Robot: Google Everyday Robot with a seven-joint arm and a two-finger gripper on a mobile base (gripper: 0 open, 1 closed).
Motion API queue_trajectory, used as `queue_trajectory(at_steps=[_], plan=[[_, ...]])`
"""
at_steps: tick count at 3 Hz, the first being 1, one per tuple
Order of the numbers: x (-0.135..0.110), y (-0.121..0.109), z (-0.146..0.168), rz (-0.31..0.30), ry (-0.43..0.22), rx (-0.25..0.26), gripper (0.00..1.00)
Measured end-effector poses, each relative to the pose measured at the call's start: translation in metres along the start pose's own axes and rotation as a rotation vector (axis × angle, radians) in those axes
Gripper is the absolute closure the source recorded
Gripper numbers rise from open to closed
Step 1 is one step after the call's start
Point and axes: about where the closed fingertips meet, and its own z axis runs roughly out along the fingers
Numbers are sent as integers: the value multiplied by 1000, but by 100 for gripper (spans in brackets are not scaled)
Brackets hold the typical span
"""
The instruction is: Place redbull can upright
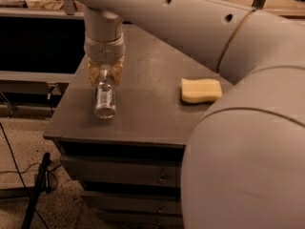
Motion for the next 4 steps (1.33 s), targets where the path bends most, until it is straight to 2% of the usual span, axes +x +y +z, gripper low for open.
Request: queue_trajectory(at_steps=[1, 2, 3, 4], plan=[[-13, -21, -26, -83, -54, -88, 100], [-13, -21, -26, -83, -54, -88, 100], [-12, -26, -36, -180, -98, -57, 100], [-1, -39, -63, -388, -235, -5, 100]])
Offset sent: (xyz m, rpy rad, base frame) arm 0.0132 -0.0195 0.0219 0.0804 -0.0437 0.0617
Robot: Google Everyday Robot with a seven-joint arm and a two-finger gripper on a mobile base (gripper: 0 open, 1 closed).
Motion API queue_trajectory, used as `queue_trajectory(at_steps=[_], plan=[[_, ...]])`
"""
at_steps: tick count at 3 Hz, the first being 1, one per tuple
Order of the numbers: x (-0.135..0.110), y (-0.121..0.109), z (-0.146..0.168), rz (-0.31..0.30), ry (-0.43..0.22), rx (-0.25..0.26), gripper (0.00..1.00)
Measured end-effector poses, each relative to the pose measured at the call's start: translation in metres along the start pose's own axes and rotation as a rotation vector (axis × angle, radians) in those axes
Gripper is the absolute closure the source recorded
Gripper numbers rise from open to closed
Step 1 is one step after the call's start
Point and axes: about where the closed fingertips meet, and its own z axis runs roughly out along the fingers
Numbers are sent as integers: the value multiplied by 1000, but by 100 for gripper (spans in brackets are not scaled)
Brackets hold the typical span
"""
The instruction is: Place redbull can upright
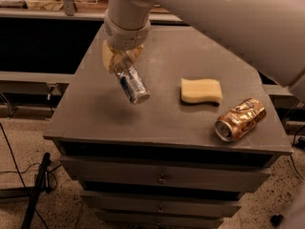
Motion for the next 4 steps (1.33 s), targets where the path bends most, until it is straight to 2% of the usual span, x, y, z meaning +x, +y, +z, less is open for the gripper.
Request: queue_trajectory(at_steps=[1, 2, 3, 4], plan=[[-2, 2, -1, -95, -23, 0, 100], [-2, 2, -1, -95, -23, 0, 100], [-7, -3, -3, -141, -60, -7, 100], [-18, -22, -8, -244, -159, -19, 100]])
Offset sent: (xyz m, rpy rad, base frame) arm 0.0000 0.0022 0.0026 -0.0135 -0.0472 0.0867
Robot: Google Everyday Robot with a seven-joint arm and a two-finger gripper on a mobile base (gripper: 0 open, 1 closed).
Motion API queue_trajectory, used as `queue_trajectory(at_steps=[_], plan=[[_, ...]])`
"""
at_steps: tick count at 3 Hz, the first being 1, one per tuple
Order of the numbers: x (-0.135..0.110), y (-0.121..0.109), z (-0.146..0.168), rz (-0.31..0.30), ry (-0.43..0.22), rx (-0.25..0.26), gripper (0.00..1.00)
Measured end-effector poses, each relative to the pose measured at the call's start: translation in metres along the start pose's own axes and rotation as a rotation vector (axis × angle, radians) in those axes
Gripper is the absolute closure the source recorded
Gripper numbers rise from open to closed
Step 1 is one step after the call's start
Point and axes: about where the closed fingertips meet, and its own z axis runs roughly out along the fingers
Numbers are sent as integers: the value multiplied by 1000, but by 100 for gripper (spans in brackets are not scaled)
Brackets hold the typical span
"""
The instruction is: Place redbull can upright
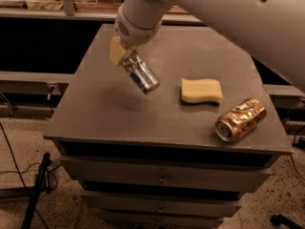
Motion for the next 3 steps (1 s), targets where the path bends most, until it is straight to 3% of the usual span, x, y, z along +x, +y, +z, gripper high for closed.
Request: queue_trajectory(at_steps=[2, 3], plan=[[-3, -32, -13, -252, -188, -7, 100], [-16, -44, -30, -281, -339, -57, 100]])
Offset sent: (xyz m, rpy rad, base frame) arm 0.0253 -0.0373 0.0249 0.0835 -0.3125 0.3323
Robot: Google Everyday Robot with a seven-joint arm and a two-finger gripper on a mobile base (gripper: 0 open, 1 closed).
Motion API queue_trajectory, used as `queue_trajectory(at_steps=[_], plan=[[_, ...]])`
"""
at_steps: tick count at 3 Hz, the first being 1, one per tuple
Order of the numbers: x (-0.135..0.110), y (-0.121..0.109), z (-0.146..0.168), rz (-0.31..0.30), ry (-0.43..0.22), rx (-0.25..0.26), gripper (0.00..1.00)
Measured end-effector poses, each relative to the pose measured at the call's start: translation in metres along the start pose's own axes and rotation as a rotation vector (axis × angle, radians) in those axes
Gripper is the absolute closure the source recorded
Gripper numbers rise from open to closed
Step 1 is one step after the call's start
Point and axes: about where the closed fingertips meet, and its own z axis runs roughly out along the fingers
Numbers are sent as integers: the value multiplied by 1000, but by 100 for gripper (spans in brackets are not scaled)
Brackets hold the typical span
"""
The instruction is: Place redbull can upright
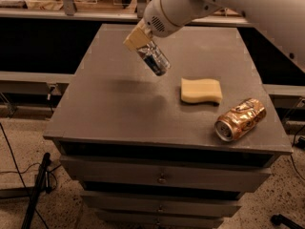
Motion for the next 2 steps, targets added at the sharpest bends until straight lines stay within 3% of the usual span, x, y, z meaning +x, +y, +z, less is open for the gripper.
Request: queue_trajectory(at_steps=[2], plan=[[-37, -17, -33, 5, -377, -171, 100]])
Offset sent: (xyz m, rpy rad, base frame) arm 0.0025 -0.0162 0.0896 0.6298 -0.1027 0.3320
